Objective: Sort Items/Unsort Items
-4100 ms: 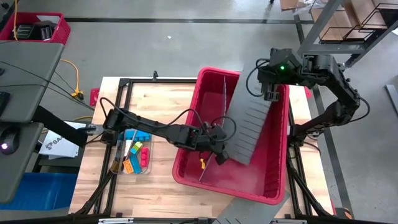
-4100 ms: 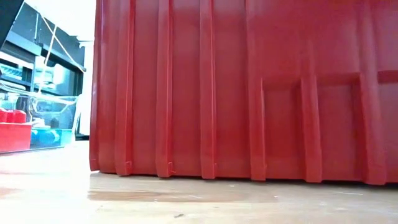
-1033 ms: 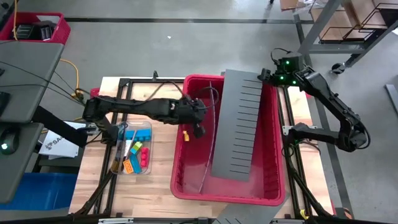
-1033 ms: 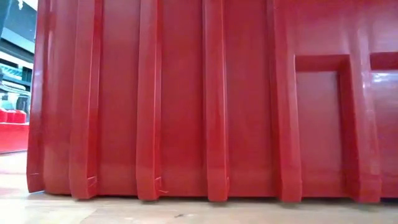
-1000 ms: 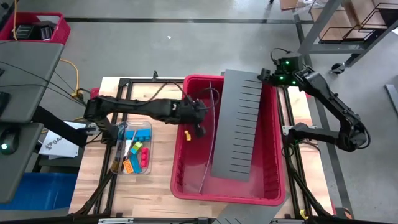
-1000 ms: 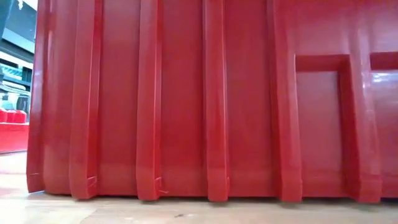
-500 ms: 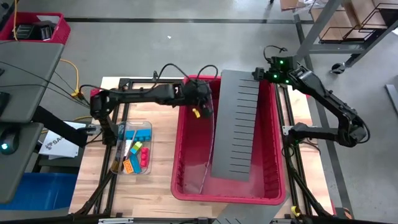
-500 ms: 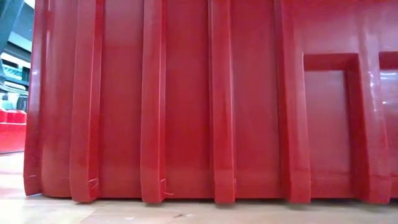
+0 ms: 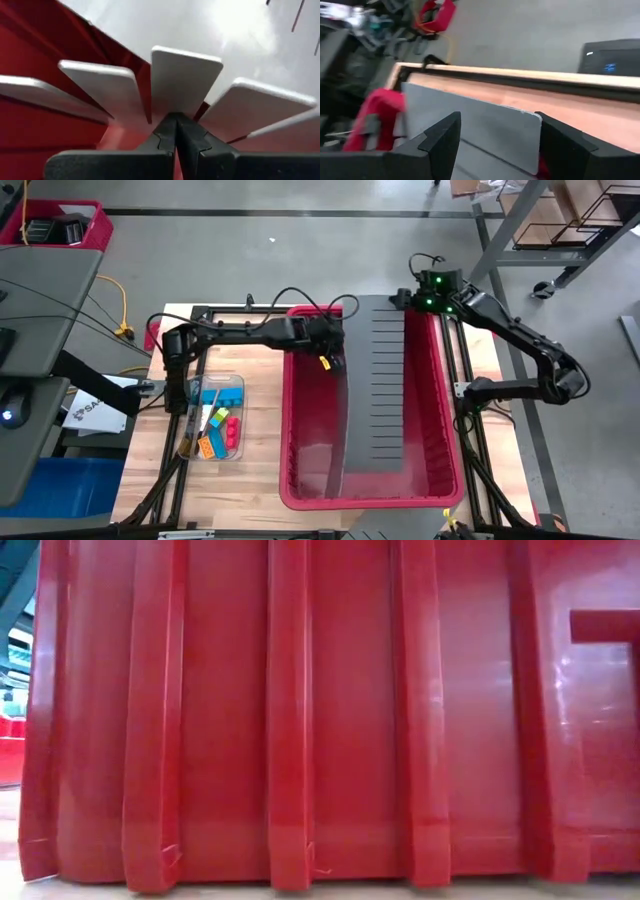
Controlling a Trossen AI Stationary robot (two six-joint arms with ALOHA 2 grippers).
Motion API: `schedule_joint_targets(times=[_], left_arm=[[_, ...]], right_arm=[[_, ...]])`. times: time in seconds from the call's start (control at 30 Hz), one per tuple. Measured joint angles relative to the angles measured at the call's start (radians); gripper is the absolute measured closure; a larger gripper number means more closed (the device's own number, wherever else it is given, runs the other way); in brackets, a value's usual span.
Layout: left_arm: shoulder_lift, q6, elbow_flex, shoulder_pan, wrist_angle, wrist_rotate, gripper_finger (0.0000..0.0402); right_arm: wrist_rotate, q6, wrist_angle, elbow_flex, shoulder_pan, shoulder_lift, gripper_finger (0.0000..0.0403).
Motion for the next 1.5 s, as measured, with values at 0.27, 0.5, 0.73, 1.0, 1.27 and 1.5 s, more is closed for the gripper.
schedule_joint_targets(times=[0.27, 0.5, 0.73, 1.0, 1.27, 1.5], left_arm=[[0.007, 0.000, 0.000, 0.019, 0.008, -0.002, 0.0401], [0.008, 0.000, -0.001, 0.028, 0.008, -0.008, 0.0401], [0.008, -0.031, -0.001, 0.027, 0.012, -0.029, 0.0401], [-0.013, -0.036, 0.004, 0.018, -0.019, -0.025, 0.0401], [-0.223, 0.075, 0.128, -0.024, -0.148, -0.010, 0.0401], [-0.423, 0.110, 0.171, -0.182, -0.084, -0.015, 0.0395]], right_arm=[[-0.106, 0.021, -0.015, -0.004, 0.072, -0.022, 0.0162], [-0.094, 0.030, -0.009, -0.002, 0.176, -0.031, 0.0182], [-0.022, 0.032, -0.002, -0.002, 0.288, -0.031, 0.0302], [0.093, 0.076, -0.011, 0.000, 0.364, -0.037, 0.0399], [0.150, 0.071, -0.312, 0.227, 0.412, -0.155, 0.0402], [0.396, 0.055, -0.495, 0.557, 0.513, -0.136, 0.0402]])
